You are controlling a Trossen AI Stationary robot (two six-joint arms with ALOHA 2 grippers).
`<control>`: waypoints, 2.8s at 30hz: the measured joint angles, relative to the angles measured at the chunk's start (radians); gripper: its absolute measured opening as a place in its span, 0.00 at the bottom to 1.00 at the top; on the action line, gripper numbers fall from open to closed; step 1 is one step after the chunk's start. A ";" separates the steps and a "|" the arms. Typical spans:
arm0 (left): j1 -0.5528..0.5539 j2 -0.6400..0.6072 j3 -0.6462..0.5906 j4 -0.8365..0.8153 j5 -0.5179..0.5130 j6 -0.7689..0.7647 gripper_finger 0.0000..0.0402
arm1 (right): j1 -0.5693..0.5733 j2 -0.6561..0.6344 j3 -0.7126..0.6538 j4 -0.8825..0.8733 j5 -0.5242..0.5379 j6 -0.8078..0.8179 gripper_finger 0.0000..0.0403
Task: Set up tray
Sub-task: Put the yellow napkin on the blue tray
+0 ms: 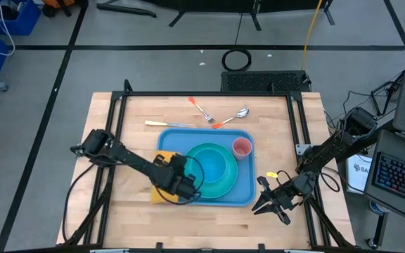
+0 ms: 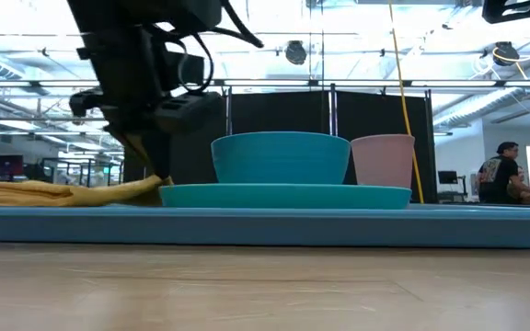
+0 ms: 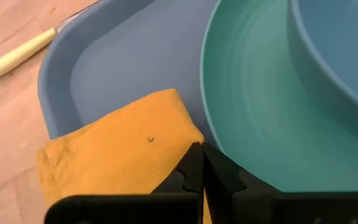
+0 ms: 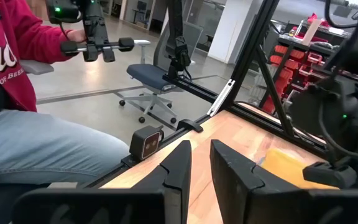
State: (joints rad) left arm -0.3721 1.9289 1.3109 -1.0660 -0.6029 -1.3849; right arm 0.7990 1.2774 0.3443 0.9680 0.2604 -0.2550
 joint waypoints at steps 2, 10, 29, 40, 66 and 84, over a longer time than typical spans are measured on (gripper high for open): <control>0.016 0.000 0.000 0.012 0.000 0.028 0.00 | 0.000 0.000 0.000 0.000 0.000 0.000 0.12; 0.077 0.000 0.000 0.023 0.027 0.074 0.00 | 0.000 0.000 0.000 0.000 0.000 -0.001 0.12; 0.148 0.000 0.000 0.089 0.038 0.130 0.05 | 0.000 0.000 0.000 -0.001 0.000 -0.001 0.12; 0.148 0.001 0.000 0.090 -0.011 0.123 0.22 | 0.000 0.000 0.000 -0.002 0.000 -0.001 0.12; 0.058 0.001 -0.014 -0.066 0.149 -0.054 0.01 | -0.001 0.000 -0.001 -0.009 0.000 0.007 0.12; 0.094 -0.004 -0.171 0.162 0.175 -0.044 0.01 | -0.001 0.000 -0.001 -0.009 0.000 0.007 0.12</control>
State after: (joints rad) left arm -0.2779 1.9248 1.1404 -0.9038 -0.4280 -1.4292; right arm 0.7982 1.2778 0.3435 0.9588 0.2604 -0.2478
